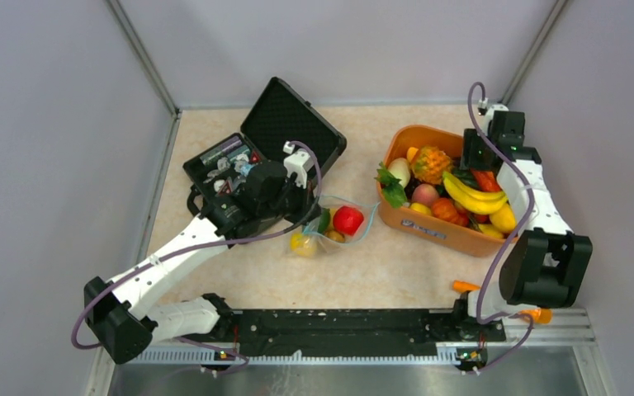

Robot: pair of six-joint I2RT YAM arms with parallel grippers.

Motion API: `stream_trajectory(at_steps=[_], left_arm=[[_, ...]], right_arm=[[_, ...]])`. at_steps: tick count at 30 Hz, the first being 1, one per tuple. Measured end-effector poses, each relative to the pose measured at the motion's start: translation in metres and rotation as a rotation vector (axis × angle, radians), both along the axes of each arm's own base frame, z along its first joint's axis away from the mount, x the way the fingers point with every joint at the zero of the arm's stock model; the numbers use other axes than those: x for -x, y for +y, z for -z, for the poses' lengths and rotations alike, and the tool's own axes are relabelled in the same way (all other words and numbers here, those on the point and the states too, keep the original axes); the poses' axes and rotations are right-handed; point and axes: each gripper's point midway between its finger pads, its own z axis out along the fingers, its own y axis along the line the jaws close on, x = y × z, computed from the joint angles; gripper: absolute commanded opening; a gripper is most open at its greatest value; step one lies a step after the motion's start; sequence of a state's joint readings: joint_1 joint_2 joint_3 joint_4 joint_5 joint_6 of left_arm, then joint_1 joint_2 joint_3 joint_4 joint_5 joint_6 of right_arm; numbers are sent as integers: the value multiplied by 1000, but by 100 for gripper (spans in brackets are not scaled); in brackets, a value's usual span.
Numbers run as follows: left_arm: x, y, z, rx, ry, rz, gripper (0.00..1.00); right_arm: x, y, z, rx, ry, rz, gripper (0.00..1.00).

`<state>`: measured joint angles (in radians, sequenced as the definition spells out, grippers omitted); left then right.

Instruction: Place the food in the zip-top bag and seal the zipper

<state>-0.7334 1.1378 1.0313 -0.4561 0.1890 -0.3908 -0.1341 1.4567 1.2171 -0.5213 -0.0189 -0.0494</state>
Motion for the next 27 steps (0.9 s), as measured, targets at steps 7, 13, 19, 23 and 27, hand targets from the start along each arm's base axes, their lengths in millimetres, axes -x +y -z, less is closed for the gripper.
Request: stream_trajectory(at_steps=[7,13,19,23,27], left_arm=[[1,0,0,2,2,4,0],[1,0,0,2,2,4,0],[1,-1,0,5,5,6,0],[2,-2,0,8,8,12,0],[3,-2,0,11,13,15,0]], right_arm=[[0,12,3,62,22,-33,27],[4,5,-12,110,-18,11,0],[22,6,-75,131,-227,18,0],[33,4,-116,160,-391,32,0],[46,2,-137,183,-509,46,0]])
